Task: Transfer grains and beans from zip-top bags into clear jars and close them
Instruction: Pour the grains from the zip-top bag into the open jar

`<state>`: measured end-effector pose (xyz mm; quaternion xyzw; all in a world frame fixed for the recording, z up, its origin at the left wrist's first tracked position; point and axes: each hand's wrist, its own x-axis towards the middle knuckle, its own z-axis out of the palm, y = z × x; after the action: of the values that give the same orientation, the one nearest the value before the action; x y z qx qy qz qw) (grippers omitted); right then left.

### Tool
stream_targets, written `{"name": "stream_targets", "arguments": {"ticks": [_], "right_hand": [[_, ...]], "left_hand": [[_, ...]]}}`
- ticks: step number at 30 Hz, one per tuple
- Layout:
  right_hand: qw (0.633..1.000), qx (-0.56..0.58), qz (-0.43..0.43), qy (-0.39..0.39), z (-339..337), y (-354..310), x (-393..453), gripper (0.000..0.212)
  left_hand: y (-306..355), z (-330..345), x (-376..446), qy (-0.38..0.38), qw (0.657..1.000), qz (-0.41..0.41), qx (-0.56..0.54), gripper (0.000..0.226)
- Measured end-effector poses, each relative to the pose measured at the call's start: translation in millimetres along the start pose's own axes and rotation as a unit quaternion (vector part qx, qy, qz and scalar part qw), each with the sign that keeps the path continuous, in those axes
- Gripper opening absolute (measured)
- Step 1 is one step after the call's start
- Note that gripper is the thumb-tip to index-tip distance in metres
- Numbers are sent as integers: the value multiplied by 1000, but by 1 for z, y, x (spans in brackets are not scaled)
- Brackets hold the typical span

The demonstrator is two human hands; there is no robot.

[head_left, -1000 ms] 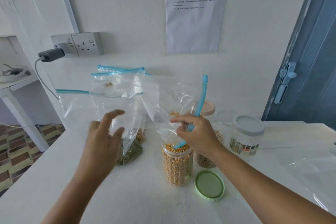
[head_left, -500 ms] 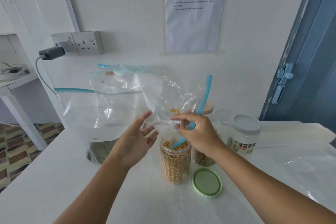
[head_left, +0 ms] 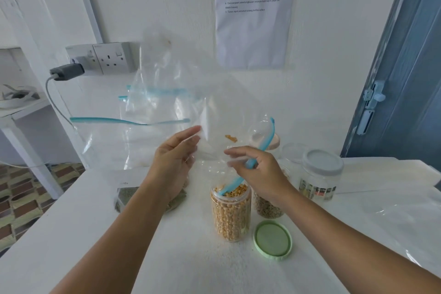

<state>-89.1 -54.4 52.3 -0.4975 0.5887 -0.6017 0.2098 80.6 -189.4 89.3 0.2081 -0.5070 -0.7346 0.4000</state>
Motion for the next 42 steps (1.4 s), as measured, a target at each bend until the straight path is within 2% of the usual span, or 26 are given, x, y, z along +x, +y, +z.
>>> {"name": "stream_targets", "arguments": {"ticks": [8, 13, 17, 22, 31, 34, 36, 40, 42], "right_hand": [[999, 54, -1, 0, -8, 3, 0, 33], [1000, 6, -7, 25, -8, 6, 2, 32], [998, -26, -37, 44, -7, 6, 4, 30], [997, -57, -50, 14, -5, 7, 2, 32], [996, -52, -70, -7, -11, -4, 9, 23], [996, -55, -77, 9, -9, 2, 8, 22], [996, -50, -73, 19, -8, 7, 8, 23], [997, -37, -57, -43, -7, 13, 8, 39], [997, -37, -53, -41, -7, 15, 8, 41]], "left_hand": [[15, 14, 10, -5, 997, 58, -44, 26], [14, 22, 11, 0, 996, 80, -41, 21], [12, 25, 11, -7, 996, 82, -36, 16], [10, 20, 10, 2, 997, 73, -26, 22], [5, 3, 12, 4, 996, 58, -72, 14], [7, 8, 11, -5, 995, 61, -79, 11], [9, 12, 13, -11, 994, 67, -80, 15], [13, 21, 16, -23, 994, 80, -70, 15], [12, 23, 16, -29, 994, 81, -61, 16]]}}
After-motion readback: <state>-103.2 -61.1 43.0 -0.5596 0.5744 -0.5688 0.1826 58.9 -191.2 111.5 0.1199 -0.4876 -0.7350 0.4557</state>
